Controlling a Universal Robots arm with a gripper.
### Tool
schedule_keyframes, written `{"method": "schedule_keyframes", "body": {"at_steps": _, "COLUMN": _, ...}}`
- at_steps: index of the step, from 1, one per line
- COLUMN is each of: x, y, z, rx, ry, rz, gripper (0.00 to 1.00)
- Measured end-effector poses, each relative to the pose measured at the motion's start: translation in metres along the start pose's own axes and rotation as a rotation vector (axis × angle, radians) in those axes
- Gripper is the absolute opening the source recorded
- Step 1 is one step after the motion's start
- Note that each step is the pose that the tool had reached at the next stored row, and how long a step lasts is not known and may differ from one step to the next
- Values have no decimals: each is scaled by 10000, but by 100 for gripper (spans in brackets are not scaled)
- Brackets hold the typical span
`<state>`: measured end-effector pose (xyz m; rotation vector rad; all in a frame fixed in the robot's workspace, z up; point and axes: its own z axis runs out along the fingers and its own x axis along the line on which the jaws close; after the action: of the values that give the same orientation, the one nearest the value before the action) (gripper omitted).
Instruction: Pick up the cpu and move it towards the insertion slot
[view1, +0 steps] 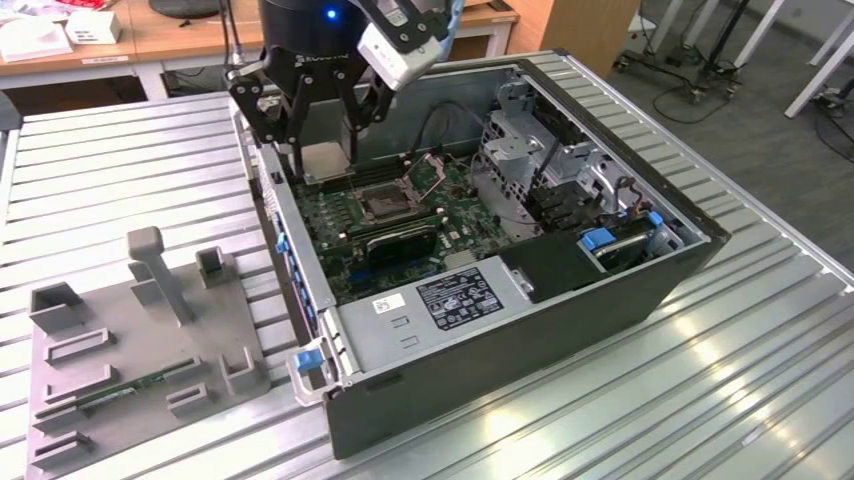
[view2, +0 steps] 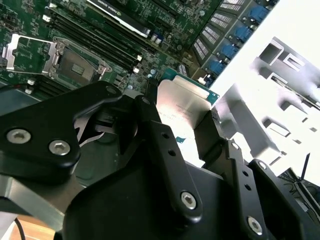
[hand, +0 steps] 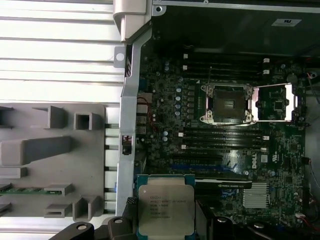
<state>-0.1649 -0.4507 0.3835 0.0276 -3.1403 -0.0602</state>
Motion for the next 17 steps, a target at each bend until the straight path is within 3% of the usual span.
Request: {"method": "schedule_keyframes", "body": {"at_steps": 17, "x": -48, "y": 0, "z": 1, "rx": 0, "ry": -1, "rz": 0, "gripper": 54}}
